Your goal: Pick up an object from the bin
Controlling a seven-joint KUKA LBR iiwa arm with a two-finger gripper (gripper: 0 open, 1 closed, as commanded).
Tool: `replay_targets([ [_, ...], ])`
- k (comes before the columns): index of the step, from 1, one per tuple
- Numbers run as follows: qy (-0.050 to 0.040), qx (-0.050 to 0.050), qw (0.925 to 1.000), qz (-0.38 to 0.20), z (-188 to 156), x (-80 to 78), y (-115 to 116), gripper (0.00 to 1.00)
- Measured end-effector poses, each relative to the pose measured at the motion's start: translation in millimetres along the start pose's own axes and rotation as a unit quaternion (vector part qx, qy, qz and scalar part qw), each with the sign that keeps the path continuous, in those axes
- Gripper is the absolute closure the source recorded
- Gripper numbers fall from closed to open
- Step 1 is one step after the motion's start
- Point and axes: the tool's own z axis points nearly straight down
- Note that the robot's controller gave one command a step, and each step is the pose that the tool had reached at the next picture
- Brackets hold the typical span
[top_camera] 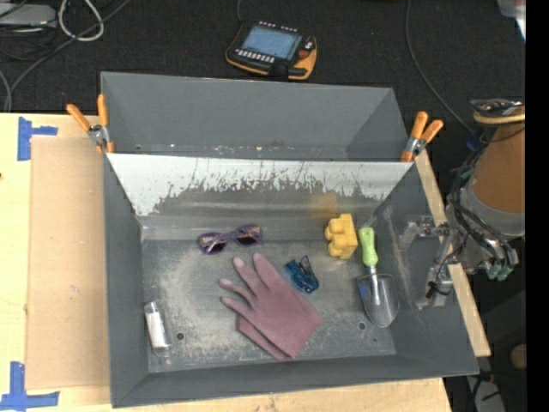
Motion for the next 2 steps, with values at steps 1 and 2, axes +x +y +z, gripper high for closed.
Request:
replay_targets([
  [1, -0.0040, 0.001, 1.0000, -0.003, -5, -1.7, 1, 0.00],
  [2, -0.0043, 0.001, 0.9908, -0.135, 100, -37.1, -7, 0.00],
])
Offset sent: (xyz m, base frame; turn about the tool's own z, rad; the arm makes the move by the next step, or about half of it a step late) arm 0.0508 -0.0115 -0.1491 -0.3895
